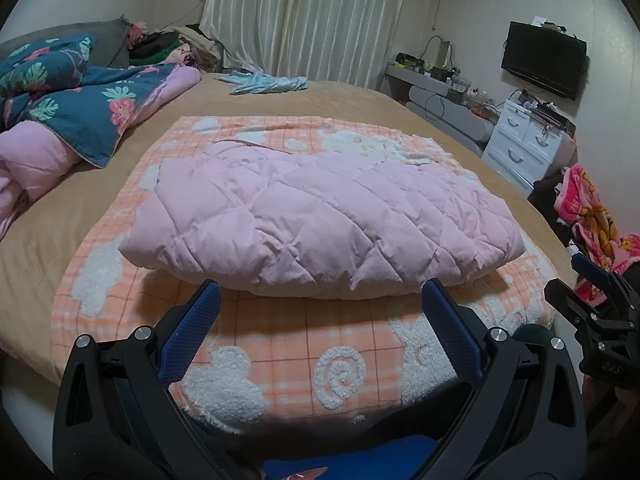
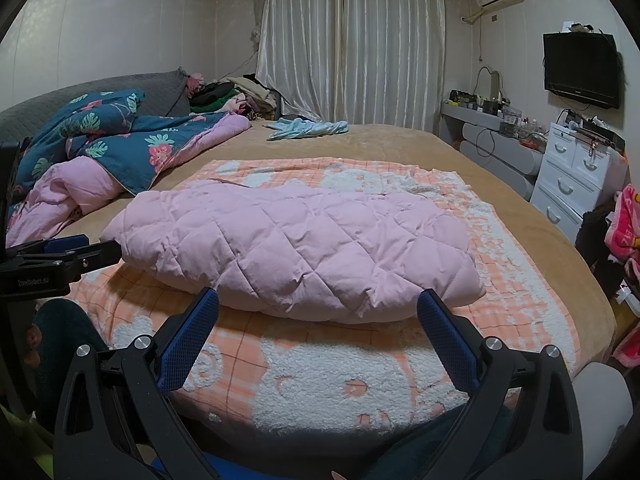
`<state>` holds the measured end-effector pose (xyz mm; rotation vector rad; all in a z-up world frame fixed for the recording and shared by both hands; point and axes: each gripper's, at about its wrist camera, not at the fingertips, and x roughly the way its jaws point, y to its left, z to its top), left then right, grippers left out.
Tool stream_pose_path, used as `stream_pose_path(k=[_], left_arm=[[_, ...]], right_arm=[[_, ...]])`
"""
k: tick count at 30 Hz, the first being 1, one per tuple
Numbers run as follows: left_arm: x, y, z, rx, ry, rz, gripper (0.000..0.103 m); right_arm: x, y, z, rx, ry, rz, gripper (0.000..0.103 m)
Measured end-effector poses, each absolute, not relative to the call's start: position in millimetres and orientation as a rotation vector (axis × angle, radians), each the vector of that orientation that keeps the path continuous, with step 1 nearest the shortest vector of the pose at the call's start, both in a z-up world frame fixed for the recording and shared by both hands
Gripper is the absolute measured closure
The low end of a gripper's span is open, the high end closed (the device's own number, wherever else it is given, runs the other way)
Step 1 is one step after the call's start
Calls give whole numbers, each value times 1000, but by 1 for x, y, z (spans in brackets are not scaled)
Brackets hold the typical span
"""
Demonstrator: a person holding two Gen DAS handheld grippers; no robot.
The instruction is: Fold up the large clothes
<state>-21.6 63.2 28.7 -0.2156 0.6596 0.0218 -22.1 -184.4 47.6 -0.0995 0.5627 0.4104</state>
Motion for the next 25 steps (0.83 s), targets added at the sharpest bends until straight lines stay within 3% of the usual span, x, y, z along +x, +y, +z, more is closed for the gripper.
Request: stream_pose_path(k=[16,21,25], left_arm=[[-19,103,16,-249,688,167,9],[2,175,13,-315,685,308,9],[21,280,4,-361,691,528,9]], right_arm=[[9,-271,38,11,588,154,4],[41,-379,18,100,621,-107,4],[77,-495,-30,133,731,-374,4]])
